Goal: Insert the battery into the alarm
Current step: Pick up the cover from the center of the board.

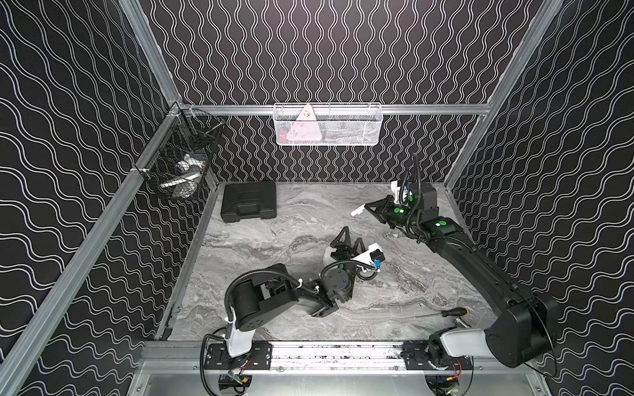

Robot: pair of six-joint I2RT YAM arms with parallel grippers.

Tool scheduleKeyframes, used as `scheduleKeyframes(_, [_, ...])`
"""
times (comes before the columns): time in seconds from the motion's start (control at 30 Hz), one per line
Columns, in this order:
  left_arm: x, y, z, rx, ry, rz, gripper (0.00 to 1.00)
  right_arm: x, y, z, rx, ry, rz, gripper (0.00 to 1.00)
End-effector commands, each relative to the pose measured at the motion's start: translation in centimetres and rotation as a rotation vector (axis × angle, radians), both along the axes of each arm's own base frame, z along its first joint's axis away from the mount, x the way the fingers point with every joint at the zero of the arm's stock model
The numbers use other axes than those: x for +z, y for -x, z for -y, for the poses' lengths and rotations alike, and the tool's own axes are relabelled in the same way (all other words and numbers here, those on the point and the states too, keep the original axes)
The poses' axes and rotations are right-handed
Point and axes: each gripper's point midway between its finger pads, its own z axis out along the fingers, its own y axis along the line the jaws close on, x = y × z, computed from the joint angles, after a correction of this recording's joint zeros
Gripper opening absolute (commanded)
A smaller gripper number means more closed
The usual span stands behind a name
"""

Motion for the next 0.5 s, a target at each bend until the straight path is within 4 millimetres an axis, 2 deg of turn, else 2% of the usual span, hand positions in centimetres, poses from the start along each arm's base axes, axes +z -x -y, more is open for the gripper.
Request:
scheduleKeyframes(0.0, [-0.7, 1.5, -0.9, -0.017, 0.123, -0.07, 0.89, -0.2, -1.2, 1.0, -0.023, 0.045, 0.03, 0.0])
scheduleKeyframes(0.13, [-2.3, 3.3, -3.6, 0.012, 0.189, -0.186, 0.93, -1.2, -2.1, 2.5, 0.015, 0.068, 0.019, 0.0])
scheduleKeyframes(0.27, [-3.6, 4.4, -6.7, -0.001, 0.333, -0.374, 0.95, -2.1, -1.6, 3.0, 0.118, 0.09, 0.017, 0.0])
scheduleKeyframes(0.37, [-4.6, 3.0, -8.9, -0.028, 0.528, -0.617, 0.97, -3.3, -0.5, 2.1, 0.227, 0.088, -0.01, 0.0])
scheduleKeyframes(0.47, [-4.8, 0.7, -11.2, -0.024, 0.711, -0.795, 0.99, -4.9, 0.7, 1.0, 0.32, 0.065, -0.049, 0.0])
